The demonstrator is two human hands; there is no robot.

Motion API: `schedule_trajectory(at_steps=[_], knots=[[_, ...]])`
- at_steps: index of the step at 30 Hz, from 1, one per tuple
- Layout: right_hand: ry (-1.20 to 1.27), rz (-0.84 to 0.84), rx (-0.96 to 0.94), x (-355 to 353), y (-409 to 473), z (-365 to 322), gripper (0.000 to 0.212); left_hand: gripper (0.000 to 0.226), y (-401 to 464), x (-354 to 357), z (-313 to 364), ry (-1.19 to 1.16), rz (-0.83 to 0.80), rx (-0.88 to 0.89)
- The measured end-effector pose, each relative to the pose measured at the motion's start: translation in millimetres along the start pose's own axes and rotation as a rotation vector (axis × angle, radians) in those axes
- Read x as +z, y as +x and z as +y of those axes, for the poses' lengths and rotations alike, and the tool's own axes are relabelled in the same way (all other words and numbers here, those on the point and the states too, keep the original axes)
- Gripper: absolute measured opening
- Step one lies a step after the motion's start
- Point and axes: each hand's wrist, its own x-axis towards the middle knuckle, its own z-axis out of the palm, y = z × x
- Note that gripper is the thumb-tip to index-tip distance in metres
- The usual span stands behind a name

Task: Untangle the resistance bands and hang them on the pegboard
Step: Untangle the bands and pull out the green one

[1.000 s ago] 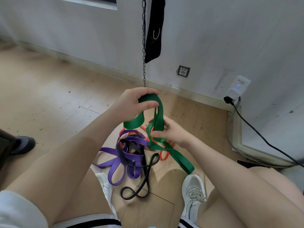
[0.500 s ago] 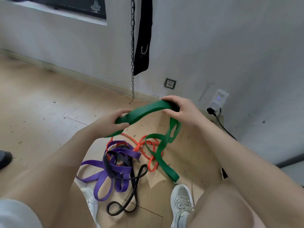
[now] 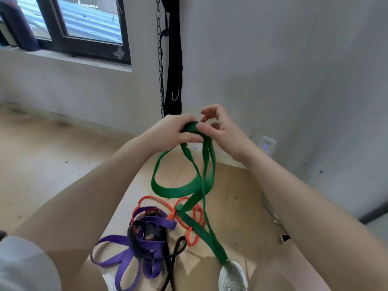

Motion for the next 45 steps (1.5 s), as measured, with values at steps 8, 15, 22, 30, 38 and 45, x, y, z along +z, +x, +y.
schedule_trajectory(at_steps=[8,15,22,30,38,45], knots=[[0.091,-0.278,0.177,14,-33,55,0.06,0.003,-2,-16,24,-0.395,0.253,0.006],[0.107,-0.133,0.158,29,-32,49,0.044,0.007,-15,-24,22,-0.437,0.32,0.007],[-0.104,-0.095,0.102,3,-30,34,0.077,0.009,-22,-33,18,-0.371,0.355,0.013],[-0.021,-0.139,0.146,47,-43,51,0.059,0.006,-16,-20,21,-0.305,0.34,0.009],[-0.133,-0.153,0.133,20,-37,53,0.031,0.011,-47,-16,-26,-0.49,0.423,-0.166],[-0.202,-0.071,0.103,-11,-31,39,0.034,0.004,-68,-4,-66,-0.285,0.238,-0.271]])
